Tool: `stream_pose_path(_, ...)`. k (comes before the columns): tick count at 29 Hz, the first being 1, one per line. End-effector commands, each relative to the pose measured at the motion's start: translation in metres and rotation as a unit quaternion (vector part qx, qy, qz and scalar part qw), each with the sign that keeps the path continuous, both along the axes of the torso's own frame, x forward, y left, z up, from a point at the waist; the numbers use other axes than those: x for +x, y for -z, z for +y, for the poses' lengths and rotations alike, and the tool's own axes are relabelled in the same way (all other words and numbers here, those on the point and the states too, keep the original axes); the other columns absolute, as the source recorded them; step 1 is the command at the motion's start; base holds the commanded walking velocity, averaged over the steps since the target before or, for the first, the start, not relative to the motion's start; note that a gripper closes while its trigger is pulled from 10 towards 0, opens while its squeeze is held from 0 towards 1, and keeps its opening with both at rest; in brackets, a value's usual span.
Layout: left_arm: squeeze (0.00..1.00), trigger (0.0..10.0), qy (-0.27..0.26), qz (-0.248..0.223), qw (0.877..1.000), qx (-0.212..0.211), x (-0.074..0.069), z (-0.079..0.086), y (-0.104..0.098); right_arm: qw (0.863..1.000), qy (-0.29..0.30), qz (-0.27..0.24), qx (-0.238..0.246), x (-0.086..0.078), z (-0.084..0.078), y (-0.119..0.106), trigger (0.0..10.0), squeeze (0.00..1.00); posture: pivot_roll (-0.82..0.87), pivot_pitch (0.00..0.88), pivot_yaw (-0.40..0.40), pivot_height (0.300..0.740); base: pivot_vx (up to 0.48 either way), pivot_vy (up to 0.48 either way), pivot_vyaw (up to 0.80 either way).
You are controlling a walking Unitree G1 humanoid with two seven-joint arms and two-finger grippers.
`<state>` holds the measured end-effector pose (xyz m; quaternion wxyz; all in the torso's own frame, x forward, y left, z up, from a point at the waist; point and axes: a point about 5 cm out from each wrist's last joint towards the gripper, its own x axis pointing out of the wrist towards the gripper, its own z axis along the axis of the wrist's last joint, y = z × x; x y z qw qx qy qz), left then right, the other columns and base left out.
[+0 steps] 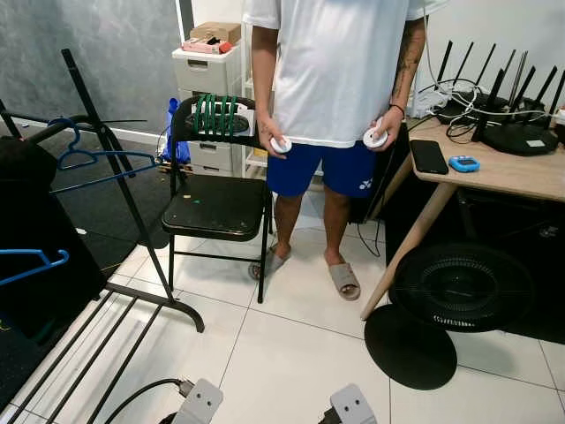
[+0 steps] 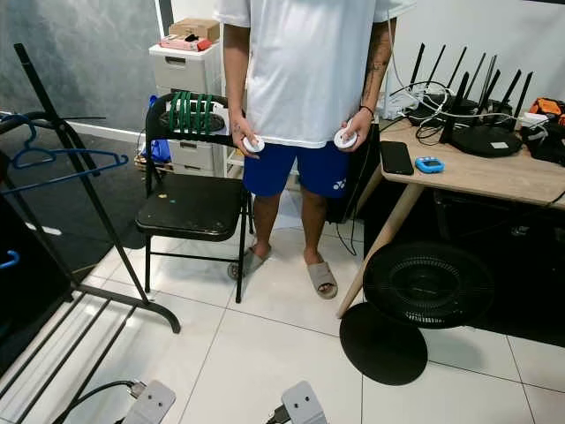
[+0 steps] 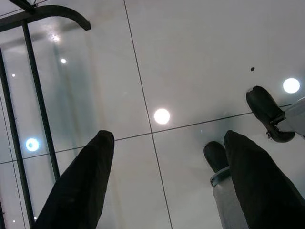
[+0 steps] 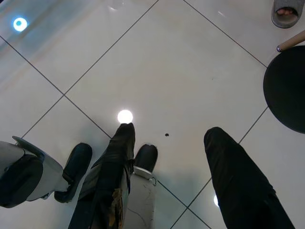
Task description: Hang hanger
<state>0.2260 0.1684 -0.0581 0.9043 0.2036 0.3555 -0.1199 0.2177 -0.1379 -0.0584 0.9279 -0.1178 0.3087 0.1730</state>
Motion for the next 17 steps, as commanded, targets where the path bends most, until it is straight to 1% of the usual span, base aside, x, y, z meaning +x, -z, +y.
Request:
stream_pose_path(1, 0.00, 10.0, -0.006, 0.005, 1.000, -0.005, -0.0026, 0.0003, 0.0017, 1.000, 0.002, 0.015, -0.003, -0.0049, -0.0004, 0.0040, 10.0, 0.00, -0.11, 0.052, 0.051, 0.740, 0.000, 0.000, 0.00)
stream_pose_path(5, 0.00, 10.0, -0.006, 0.004, 1.000, -0.005, -0.0020, 0.0007, 0.0012, 1.000, 0.001, 0.014, -0.003, -0.0046, 0.0001, 0.0038, 10.0, 0.00, -0.11, 0.052, 0.051, 0.740, 0.000, 0.000, 0.00)
stream_pose_path(6, 0.00, 10.0, -0.005, -0.002, 1.000, -0.003, -0.0002, 0.0022, -0.0005, 1.000, 0.000, 0.011, -0.003, -0.0043, 0.0016, 0.0034, 10.0, 0.00, -0.08, 0.076, 0.054, 0.740, 0.000, 0.000, 0.00)
stream_pose_path(9, 0.00, 10.0, -0.004, -0.012, 1.000, -0.002, 0.0024, 0.0038, -0.0029, 1.000, -0.001, 0.008, -0.003, -0.0039, 0.0033, 0.0030, 10.0, 0.00, -0.07, 0.078, 0.050, 0.740, 0.000, 0.000, 0.00)
stream_pose_path(17, 0.00, 10.0, -0.010, -0.013, 1.000, -0.006, 0.0013, 0.0034, -0.0024, 1.000, -0.007, 0.009, -0.005, -0.0045, 0.0029, 0.0032, 10.0, 0.00, -0.07, 0.082, 0.046, 0.740, 0.000, 0.000, 0.00)
